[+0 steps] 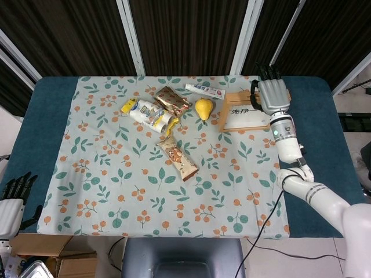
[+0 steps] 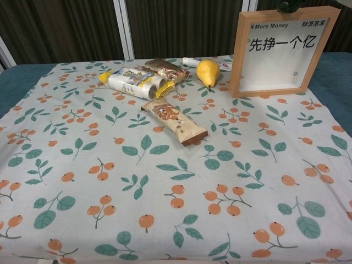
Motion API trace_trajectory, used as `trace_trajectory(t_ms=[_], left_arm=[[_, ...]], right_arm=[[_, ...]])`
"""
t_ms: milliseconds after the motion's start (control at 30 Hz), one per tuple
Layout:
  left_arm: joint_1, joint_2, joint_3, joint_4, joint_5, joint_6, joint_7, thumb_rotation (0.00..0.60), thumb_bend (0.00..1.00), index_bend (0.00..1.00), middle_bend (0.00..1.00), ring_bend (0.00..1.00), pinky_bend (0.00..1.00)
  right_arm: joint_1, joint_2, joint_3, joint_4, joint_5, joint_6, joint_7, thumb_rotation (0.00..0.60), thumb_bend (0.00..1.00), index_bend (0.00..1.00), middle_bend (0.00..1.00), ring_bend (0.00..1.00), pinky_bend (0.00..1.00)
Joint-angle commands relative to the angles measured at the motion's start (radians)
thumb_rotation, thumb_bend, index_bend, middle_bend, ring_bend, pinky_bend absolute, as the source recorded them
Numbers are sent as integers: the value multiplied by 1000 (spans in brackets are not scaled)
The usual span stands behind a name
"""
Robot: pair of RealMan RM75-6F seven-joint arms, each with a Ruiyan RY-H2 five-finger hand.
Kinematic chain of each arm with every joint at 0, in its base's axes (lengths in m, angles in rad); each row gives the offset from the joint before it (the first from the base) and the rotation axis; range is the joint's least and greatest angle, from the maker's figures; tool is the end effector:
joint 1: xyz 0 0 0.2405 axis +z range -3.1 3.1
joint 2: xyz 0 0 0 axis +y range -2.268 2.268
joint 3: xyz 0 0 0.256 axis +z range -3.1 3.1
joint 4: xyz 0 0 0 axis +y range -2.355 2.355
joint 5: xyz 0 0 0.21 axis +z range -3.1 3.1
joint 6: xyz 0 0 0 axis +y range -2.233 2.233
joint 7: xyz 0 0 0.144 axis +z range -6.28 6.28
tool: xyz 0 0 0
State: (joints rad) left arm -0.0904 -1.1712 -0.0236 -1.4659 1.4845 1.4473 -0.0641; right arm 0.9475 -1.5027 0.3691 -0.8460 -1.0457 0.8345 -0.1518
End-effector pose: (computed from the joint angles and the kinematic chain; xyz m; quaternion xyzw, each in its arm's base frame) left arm -0.3406 0.1791 0.1498 -0.6027 -0.3990 -0.3608 0.5894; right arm -0.1699 -0.5038 0.1271 0.6278 -0.2918 0.3923 0.6056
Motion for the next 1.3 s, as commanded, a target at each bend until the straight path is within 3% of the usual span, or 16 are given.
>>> trace_trajectory(t_ms=[33,100,167,233,300,567,767,1000,1067,1200,1300], left_arm=[[0,0,-1,2,-1,0,-3,600,414,0,0,0,0],[0,0,-2,3,-1,0,-4,600,414,0,0,0,0],[0,0,-2,2,0,1,-4,600,415,0,0,0,0],[-1,0,-2,1,0,0,-2,600,415,0,0,0,0],[-2,0,-3,1,-1,-1,-2,600,415,0,0,0,0],[-1,2,-4,-4,0,4,2,600,414,0,0,0,0],[1,6,-6,-12,5,13,3,600,416,0,0,0,0],[4,12,-9,-17,13,30,-4,600,414,0,0,0,0],[7,16,-7,-21,18,38,-7,600,414,0,0,0,0],[13,24,-6,-32,29,54,-4,600,414,0,0,0,0],[15,28,-6,-38,36,63,0,600,414,0,0,0,0]], right_arm=[[1,-1,-1,2,1,-4,-1,600,600,785,159,0,0],[1,3,-5,0,6,-18,-8,600,600,663,159,0,0],[0,9,-8,-5,15,-36,-19,600,596,447,160,0,0],[-1,19,-8,-17,29,-54,-31,600,552,149,141,0,0],[-2,27,-7,-30,38,-58,-39,600,502,20,109,0,0],[-29,63,2,-90,20,7,-13,600,458,0,74,0,0],[-145,180,-16,-279,-69,206,18,600,457,0,16,0,0],[-467,423,-147,-703,-155,537,-62,600,446,0,0,0,0],[-549,463,-192,-780,-153,594,-75,600,438,0,0,0,0],[-695,482,-285,-827,-154,668,-51,600,427,0,0,0,0],[-766,448,-317,-789,-154,704,-1,600,426,0,0,0,0]])
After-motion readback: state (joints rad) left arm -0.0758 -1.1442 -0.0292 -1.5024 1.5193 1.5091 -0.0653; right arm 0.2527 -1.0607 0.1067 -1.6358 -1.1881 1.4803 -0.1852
